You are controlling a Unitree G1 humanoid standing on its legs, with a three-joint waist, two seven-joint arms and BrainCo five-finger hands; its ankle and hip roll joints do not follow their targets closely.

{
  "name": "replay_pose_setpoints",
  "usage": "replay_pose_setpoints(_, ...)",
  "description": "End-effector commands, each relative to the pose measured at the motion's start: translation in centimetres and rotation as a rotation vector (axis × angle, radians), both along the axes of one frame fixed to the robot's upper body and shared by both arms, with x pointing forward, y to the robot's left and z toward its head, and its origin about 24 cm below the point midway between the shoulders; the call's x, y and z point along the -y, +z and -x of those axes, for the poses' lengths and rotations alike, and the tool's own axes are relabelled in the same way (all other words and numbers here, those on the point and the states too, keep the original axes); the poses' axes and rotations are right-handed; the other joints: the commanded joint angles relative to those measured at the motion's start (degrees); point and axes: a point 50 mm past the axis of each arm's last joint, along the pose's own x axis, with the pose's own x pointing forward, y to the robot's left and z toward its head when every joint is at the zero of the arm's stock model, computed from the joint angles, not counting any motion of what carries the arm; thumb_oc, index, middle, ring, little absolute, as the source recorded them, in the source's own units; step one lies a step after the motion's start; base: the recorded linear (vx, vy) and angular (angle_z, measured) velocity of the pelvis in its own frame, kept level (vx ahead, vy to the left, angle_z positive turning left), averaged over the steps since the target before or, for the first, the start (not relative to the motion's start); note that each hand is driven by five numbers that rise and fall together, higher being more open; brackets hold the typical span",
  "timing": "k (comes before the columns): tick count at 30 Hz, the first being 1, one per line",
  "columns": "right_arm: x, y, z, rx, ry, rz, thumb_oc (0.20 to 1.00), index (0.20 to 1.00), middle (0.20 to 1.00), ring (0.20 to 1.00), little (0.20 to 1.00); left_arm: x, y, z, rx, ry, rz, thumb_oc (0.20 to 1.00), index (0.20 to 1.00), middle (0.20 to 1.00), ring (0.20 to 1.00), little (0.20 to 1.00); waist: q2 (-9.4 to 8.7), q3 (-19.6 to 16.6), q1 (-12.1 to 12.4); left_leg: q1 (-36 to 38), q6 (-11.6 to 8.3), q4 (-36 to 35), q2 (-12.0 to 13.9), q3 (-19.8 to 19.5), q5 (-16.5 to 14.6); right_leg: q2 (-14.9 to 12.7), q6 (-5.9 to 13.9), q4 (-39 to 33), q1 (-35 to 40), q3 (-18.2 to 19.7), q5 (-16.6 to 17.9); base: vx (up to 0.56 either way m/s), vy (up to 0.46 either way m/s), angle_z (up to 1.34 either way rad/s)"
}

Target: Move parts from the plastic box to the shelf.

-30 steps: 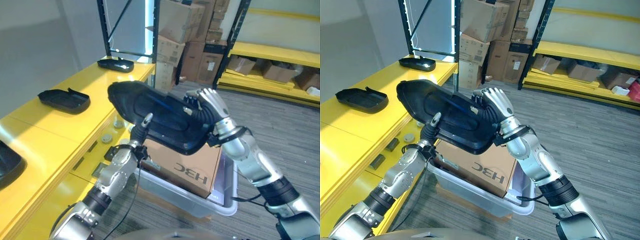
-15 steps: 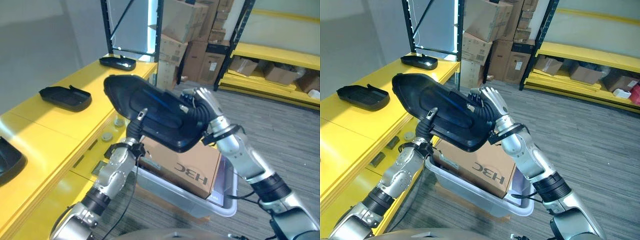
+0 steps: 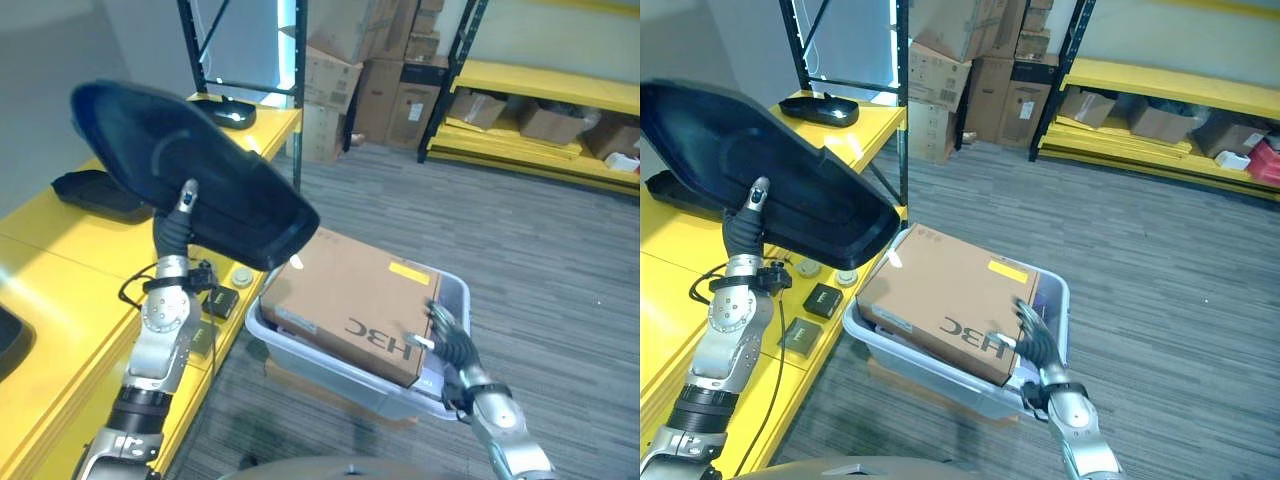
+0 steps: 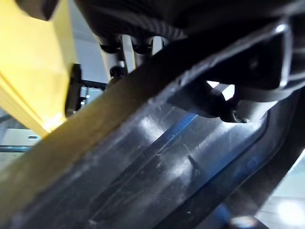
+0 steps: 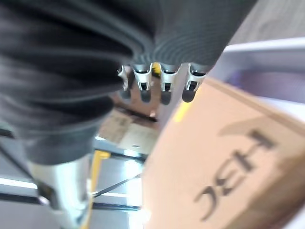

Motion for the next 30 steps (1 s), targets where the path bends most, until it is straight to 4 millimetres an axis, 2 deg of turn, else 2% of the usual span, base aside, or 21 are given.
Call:
replay_pose_setpoints(1, -0.1, -3.0, 0.0, -0.152, 0.072, 0.120, 1.000, 1.000, 1.000, 1.000, 1.000, 0.2, 4.7, 0.4, 0.275, -0.029, -0.124, 0.200, 0.200, 0.200, 0.200, 0.200, -0.65, -2.2, 1.9, 0.2, -0.69, 2.4, 2.5, -1.3, -6.1, -1.8, 1.53, 5.3, -3.4, -0.5, -4.8, -0.03, -0.045, -0.02)
replay_pose_setpoints(2, 0.1, -5.1, 1.3, -0.277, 0.074, 0.155, 1.000, 1.000, 1.000, 1.000, 1.000, 0.1, 4.7, 0.6, 0.286, -0.063, -0.019, 0.200, 0.200, 0.200, 0.200, 0.200, -0.68, -1.5, 2.3, -0.2, -0.76, 2.5, 2.5, -1.8, -5.6, -1.7, 1.28, 5.8, -3.7, -0.8, -4.8, -0.01, -0.062, 0.03)
replay_pose_setpoints(3, 0.4, -7.2, 3.1, -0.411, 0.050, 0.157, 1.000, 1.000, 1.000, 1.000, 1.000, 0.0, 4.6, 0.8, 0.282, -0.076, 0.000, 0.200, 0.200, 0.200, 0.200, 0.200, -0.62, -1.3, 2.9, -0.3, -0.92, 2.4, 2.7, -2.3, -5.7, -1.6, 1.17, 5.9, -3.6, -1.1, -5.2, -0.03, -0.051, 0.06)
replay_pose_setpoints(5, 0.2, -8.0, 3.4, -0.461, 0.049, 0.157, 1.000, 1.000, 1.000, 1.000, 1.000, -0.1, 4.6, 1.0, 0.282, -0.080, -0.032, 0.200, 0.200, 0.200, 0.200, 0.200, -0.52, -0.7, 3.3, -0.7, -1.03, 2.6, 2.8, -2.9, -5.4, -1.3, 0.97, 6.2, -3.8, -1.5, -5.4, -0.02, -0.050, 0.14)
replay_pose_setpoints(6, 0.2, -9.0, 4.4, -0.532, 0.048, 0.180, 1.000, 1.000, 1.000, 1.000, 1.000, -0.3, 4.6, 1.3, 0.284, -0.087, -0.032, 0.200, 0.200, 0.200, 0.200, 0.200, -0.36, -0.3, 3.8, -1.1, -1.11, 2.6, 2.9, -3.4, -5.2, -1.2, 0.75, 6.3, -3.9, -1.9, -5.5, -0.06, -0.126, 0.27)
replay_pose_setpoints(7, -0.2, -10.9, 6.4, -0.690, 0.050, 0.229, 1.000, 1.000, 1.000, 1.000, 1.000, -1.1, 4.0, 2.3, 0.271, -0.096, 0.009, 0.200, 0.200, 0.200, 0.200, 0.200, 0.17, 0.7, 5.3, -2.1, -1.32, 2.9, 3.0, -4.8, -4.7, -0.7, 0.37, 6.3, -4.1, -2.7, -5.5, -0.04, -0.109, 0.35)
replay_pose_setpoints(8, -0.2, -10.9, 6.4, -0.689, 0.051, 0.229, 1.000, 1.000, 1.000, 1.000, 1.000, -1.2, 4.1, 2.4, 0.271, -0.096, 0.008, 0.200, 0.200, 0.200, 0.200, 0.200, 0.13, 0.7, 5.2, -2.1, -1.34, 3.0, 3.0, -4.8, -4.7, -0.7, 0.35, 6.3, -4.1, -2.7, -5.5, -0.08, -0.203, 0.34)
replay_pose_setpoints(9, -1.1, -12.1, 8.1, -0.803, 0.044, 0.204, 1.000, 1.000, 1.000, 1.000, 1.000, -2.4, 4.3, 3.9, 0.294, -0.068, 0.013, 0.200, 0.200, 0.200, 0.200, 0.200, 0.86, 2.2, 7.3, -4.4, -1.93, 4.3, 3.1, -7.2, -3.8, 0.1, -0.45, 5.9, -4.4, -4.1, -5.6, -0.05, -0.125, 0.29)
replay_pose_setpoints(11, -1.1, -12.3, 8.3, -0.827, 0.031, 0.203, 1.000, 1.000, 1.000, 1.000, 1.000, -2.6, 4.3, 4.2, 0.301, -0.065, 0.022, 0.200, 0.200, 0.200, 0.200, 0.200, 1.17, 3.0, 7.8, -5.6, -2.43, 4.8, 3.0, -8.4, -3.1, 0.4, -0.70, 5.6, -4.7, -5.0, -5.6, -0.10, -0.121, 0.37)
replay_pose_setpoints(13, -0.7, -12.5, 8.8, -0.877, 0.012, 0.215, 1.000, 1.000, 1.000, 1.000, 1.000, -2.8, 4.6, 4.7, 0.322, -0.067, 0.020, 0.200, 0.200, 0.200, 0.200, 0.200, 2.42, 4.8, 9.4, -8.7, -3.89, 4.7, 2.5, -11.0, -0.5, 0.7, -1.25, 5.1, -5.7, -7.6, -5.6, -0.19, -0.103, 0.57)
replay_pose_setpoints(15, 0.1, -12.5, 9.3, -0.911, -0.045, 0.220, 1.000, 1.000, 1.000, 1.000, 1.000, -2.7, 5.2, 4.8, 0.349, -0.083, 0.022, 0.200, 0.200, 0.200, 0.200, 0.200, 3.96, 6.0, 10.9, -11.9, -5.40, 3.7, 1.6, -13.5, 2.7, 0.4, -1.54, 4.3, -6.5, -11.7, -5.5, -0.18, -0.051, 0.89)
replay_pose_setpoints(17, 1.0, -12.3, 9.3, -0.939, -0.063, 0.247, 1.000, 1.000, 1.000, 1.000, 1.000, -2.4, 5.9, 4.9, 0.382, -0.100, 0.027, 0.200, 0.200, 0.200, 0.200, 0.200, 5.48, 7.2, 12.1, -15.5, -5.38, 2.6, 0.5, -12.8, 5.7, -0.7, -1.43, 3.8, -7.7, -15.9, -5.2, -0.20, -0.026, 1.49)
replay_pose_setpoints(18, 1.5, -12.0, 8.5, -0.911, -0.105, 0.249, 1.000, 1.000, 1.000, 1.000, 1.000, -2.2, 5.8, 4.9, 0.377, -0.102, 0.022, 0.200, 0.200, 0.200, 0.200, 0.200, 5.87, 7.2, 12.2, -16.0, -4.33, 2.6, 0.5, -6.8, 5.3, -1.3, -1.32, 4.0, -8.4, -18.4, -5.1, -0.15, -0.040, 1.73)
replay_pose_setpoints(19, 1.5, -12.0, 8.5, -0.911, -0.105, 0.249, 1.000, 1.000, 1.000, 1.000, 1.000, -2.2, 5.8, 4.9, 0.377, -0.102, 0.022, 0.200, 0.200, 0.200, 0.200, 0.200, 5.85, 7.2, 12.3, -16.0, -4.32, 2.7, 0.5, -6.7, 5.2, -1.3, -1.31, 4.0, -8.4, -18.3, -5.1, -0.09, -0.039, 1.49)
replay_pose_setpoints(20, 1.7, -11.8, 7.9, -0.884, -0.135, 0.241, 1.000, 1.000, 1.000, 1.000, 1.000, -2.0, 5.8, 4.9, 0.379, -0.105, 0.016, 0.200, 0.200, 0.200, 0.200, 0.200, 5.89, 7.2, 12.3, -16.0, -3.88, 3.5, 0.8, -4.2, 4.6, -1.7, -1.26, 3.9, -8.4, -19.2, -5.1, -0.07, -0.012, 0.93)
replay_pose_setpoints(22, 1.4, -11.4, 6.4, -0.806, -0.203, 0.183, 1.000, 1.000, 1.000, 1.000, 1.000, -2.1, 6.4, 5.1, 0.403, -0.109, -0.031, 0.200, 0.200, 0.200, 0.200, 0.200, 5.42, 7.6, 11.9, -14.9, -2.73, 8.7, 1.8, 0.9, 0.3, -3.3, -1.62, 3.2, -7.8, -22.1, -4.3, -0.12, 0.001, 0.46)
replay_pose_setpoints(23, 1.3, -11.4, 6.4, -0.806, -0.203, 0.183, 1.000, 1.000, 1.000, 1.000, 1.000, -2.1, 6.4, 5.1, 0.402, -0.108, -0.031, 0.200, 0.200, 0.200, 0.200, 0.200, 5.40, 7.7, 11.8, -15.0, -2.71, 9.0, 1.8, 0.8, 0.1, -3.3, -1.59, 3.2, -7.7, -22.1, -4.3, -0.03, -0.027, 0.72)
replay_pose_setpoints(24, 1.1, -11.4, 6.2, -0.789, -0.206, 0.165, 1.000, 1.000, 1.000, 1.000, 1.000, -2.2, 6.4, 5.1, 0.405, -0.098, -0.042, 0.200, 0.200, 0.200, 0.200, 0.200, 4.74, 7.4, 11.2, -13.8, -3.00, 11.6, 2.5, 2.3, -3.5, -3.6, -1.50, 3.3, -7.0, -22.1, -5.4, -0.01, -0.027, 1.13)
replay_pose_setpoints(26, 0.5, -11.4, 5.9, -0.774, -0.203, 0.135, 1.000, 1.000, 1.000, 1.000, 1.000, -2.1, 7.1, 5.4, 0.438, -0.088, -0.090, 0.200, 0.200, 0.200, 0.200, 0.200, 3.79, 7.3, 10.5, -12.1, -2.60, 15.5, 3.5, 5.0, -8.0, -4.7, -1.88, 3.8, -6.8, -24.1, -5.4, -0.04, 0.023, 0.93)
replay_pose_setpoints(28, 0.1, -11.4, 5.5, -0.773, -0.143, 0.159, 1.000, 1.000, 1.000, 1.000, 1.000, -1.8, 7.8, 5.5, 0.470, -0.098, -0.152, 0.200, 0.200, 0.200, 0.200, 0.200, 3.49, 6.9, 10.7, -10.4, -3.00, 15.2, 3.7, 5.9, -9.6, -5.5, -1.57, 3.7, -6.2, -26.3, -4.6, -0.04, 0.102, 0.72)
replay_pose_setpoints(30, -0.1, -11.4, 5.1, -0.774, -0.074, 0.202, 1.000, 1.000, 1.000, 1.000, 1.000, -1.7, 8.5, 5.8, 0.498, -0.099, -0.219, 0.200, 0.200, 0.200, 0.200, 0.200, 3.76, 5.7, 10.6, -8.5, -3.25, 11.6, 3.9, 6.2, -9.4, -5.7, -0.75, 3.6, -5.6, -27.8, -3.7, 0.02, 0.182, 1.09)
